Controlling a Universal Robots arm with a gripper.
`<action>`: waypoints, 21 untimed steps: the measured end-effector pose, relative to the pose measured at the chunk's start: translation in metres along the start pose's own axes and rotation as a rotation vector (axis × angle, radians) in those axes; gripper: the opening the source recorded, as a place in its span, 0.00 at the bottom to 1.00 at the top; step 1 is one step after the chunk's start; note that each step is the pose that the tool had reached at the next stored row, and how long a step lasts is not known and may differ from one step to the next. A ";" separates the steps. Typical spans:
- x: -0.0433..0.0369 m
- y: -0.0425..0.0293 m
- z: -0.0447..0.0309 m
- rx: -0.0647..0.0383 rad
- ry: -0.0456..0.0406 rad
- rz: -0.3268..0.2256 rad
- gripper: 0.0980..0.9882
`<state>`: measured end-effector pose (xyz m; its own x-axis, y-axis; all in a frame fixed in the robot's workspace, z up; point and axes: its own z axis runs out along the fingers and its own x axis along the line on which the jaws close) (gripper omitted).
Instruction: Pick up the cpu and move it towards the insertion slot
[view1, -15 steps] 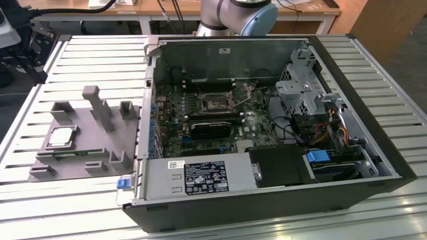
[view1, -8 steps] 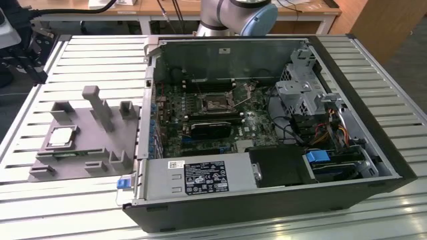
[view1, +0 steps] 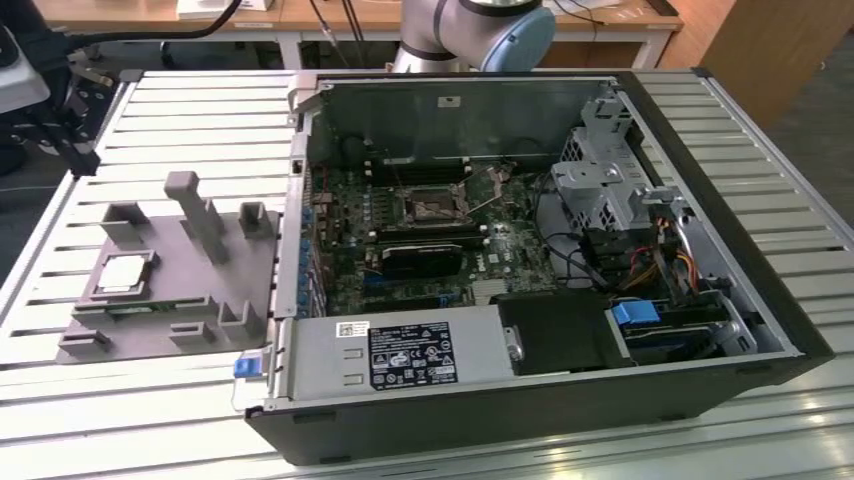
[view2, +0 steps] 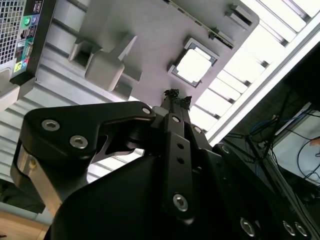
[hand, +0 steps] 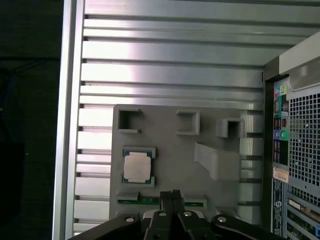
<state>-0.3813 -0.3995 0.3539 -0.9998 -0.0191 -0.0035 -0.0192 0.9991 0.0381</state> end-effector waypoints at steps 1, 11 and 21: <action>0.0002 -0.0001 0.0017 0.000 -0.0006 0.000 0.00; 0.0017 -0.0007 0.0186 0.000 -0.0049 0.000 0.00; 0.0028 -0.0011 0.0295 0.000 -0.0065 0.000 0.00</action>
<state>-0.3840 -0.3995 0.3244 -0.9998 -0.0192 -0.0100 -0.0195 0.9991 0.0380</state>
